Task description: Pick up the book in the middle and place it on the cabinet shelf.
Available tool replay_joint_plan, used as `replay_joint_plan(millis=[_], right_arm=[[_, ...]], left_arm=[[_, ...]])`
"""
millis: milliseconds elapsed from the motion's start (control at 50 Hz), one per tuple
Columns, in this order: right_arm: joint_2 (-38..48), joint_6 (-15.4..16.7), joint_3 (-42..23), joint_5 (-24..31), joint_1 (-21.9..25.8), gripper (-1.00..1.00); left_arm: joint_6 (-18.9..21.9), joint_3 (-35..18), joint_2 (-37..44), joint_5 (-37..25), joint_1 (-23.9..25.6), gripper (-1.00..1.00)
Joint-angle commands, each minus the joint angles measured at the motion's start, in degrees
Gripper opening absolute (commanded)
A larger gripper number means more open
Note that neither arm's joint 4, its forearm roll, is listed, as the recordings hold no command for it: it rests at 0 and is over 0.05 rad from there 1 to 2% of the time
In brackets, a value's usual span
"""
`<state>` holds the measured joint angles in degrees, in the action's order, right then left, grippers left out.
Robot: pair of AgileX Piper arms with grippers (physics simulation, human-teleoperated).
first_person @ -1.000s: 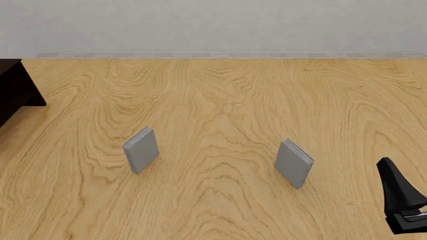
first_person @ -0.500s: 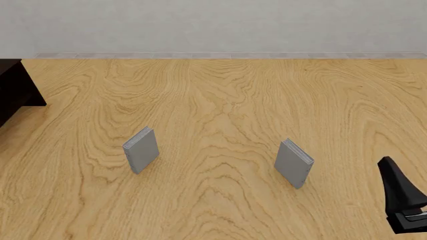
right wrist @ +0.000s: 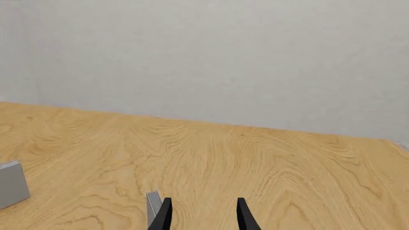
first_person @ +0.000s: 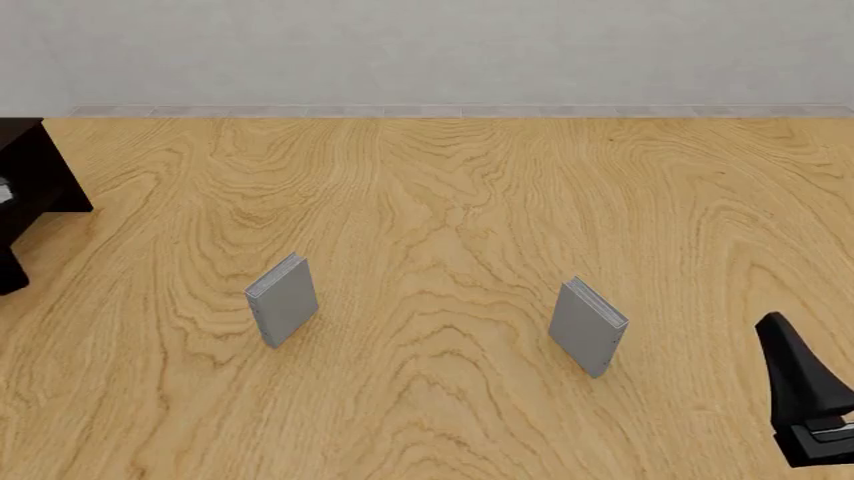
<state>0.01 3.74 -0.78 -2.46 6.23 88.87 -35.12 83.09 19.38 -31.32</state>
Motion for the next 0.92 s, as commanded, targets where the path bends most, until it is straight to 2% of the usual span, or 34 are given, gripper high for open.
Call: replay_joint_plan(millis=[20, 140, 220, 360, 400, 460, 640, 920], right_arm=[[0.00, -0.12, 0.23, -0.26, -0.05, 1.00], [0.00, -0.12, -0.48, 0.37, 0.04, 1.00], [0.00, -0.16, 0.03, -0.16, 0.08, 1.00], [0.00, -0.09, 0.16, -0.28, 0.15, 1.00], [0.00, -0.12, 0.08, -0.20, 0.13, 1.00], [0.00, -0.10, -0.06, -0.02, 0.19, 1.00], [0.00, -0.12, -0.08, -0.06, 0.17, 1.00], [0.00, -0.21, -0.16, -0.06, 0.15, 1.00]], left_arm=[[-0.91, 1.58, -5.54, -4.94, 1.29, 1.00], [-0.44, 2.07, -8.47, -5.03, 1.35, 1.00], [-2.17, 0.34, -12.70, -8.36, 2.38, 1.00], [-2.58, 1.15, -15.98, -9.31, 3.34, 1.00], [-4.29, 0.45, -17.24, -11.16, 4.08, 1.00], [-4.49, 0.32, -18.12, -11.37, 3.96, 1.00], [-4.87, 2.22, -21.71, -12.58, 5.28, 1.00], [-4.83, 4.37, -21.66, -10.85, 5.71, 1.00]])
